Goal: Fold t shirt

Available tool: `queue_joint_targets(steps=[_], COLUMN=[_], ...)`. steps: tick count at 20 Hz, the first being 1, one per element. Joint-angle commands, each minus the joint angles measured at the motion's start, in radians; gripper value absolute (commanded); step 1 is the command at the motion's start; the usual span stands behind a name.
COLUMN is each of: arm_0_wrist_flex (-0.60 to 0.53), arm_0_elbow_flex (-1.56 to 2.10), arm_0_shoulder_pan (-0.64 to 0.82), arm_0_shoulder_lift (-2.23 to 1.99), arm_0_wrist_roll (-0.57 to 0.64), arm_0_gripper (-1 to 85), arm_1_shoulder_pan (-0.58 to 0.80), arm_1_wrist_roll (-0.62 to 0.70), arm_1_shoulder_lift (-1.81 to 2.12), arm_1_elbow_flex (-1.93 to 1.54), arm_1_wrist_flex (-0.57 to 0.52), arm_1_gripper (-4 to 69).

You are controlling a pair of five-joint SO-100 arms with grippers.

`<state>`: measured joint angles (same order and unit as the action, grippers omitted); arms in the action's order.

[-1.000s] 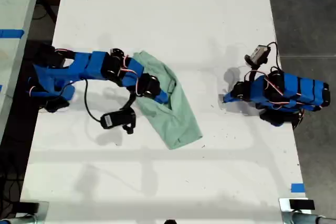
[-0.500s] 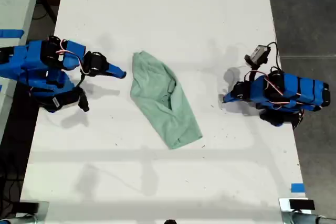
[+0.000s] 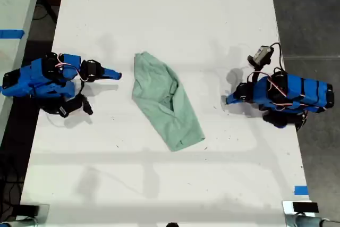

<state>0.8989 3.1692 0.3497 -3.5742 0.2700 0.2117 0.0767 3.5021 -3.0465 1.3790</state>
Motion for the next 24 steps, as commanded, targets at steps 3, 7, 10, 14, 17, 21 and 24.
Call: queue_joint_targets(steps=[3,7,10,14,17,21,24], arm_0_wrist_flex=[0.009,0.008,0.043,0.032,0.034,0.040,0.040], arm_0_elbow_flex=[0.012,0.015,0.015,0.012,0.015,0.017,0.017], arm_0_shoulder_pan=[-0.011,-0.012,-0.023,-0.038,-0.034,-0.031,-0.031], arm_0_shoulder_lift=[-0.025,-0.025,-0.025,-0.029,-0.029,-0.029,-0.029], arm_0_wrist_roll=[-0.029,-0.031,-0.104,-0.089,-0.101,-0.110,-0.109], arm_0_gripper=[-0.2,-0.2,-0.1,-0.1,-0.1,-0.1,-0.1], arm_1_shoulder_pan=[-0.017,-0.012,-0.012,-0.020,-0.023,-0.025,-0.026], arm_1_wrist_roll=[-0.014,-0.026,-0.028,-0.014,-0.034,-0.031,-0.031], arm_1_shoulder_lift=[0.008,0.008,0.008,0.008,0.008,0.008,0.008], arm_1_elbow_flex=[-0.017,-0.020,-0.029,-0.040,-0.041,-0.041,-0.041], arm_1_wrist_flex=[-0.028,-0.032,-0.060,-0.080,-0.074,-0.074,-0.074], arm_1_gripper=[-2.5,-2.6,-2.5,-2.3,-2.2,-2.2,-2.2])
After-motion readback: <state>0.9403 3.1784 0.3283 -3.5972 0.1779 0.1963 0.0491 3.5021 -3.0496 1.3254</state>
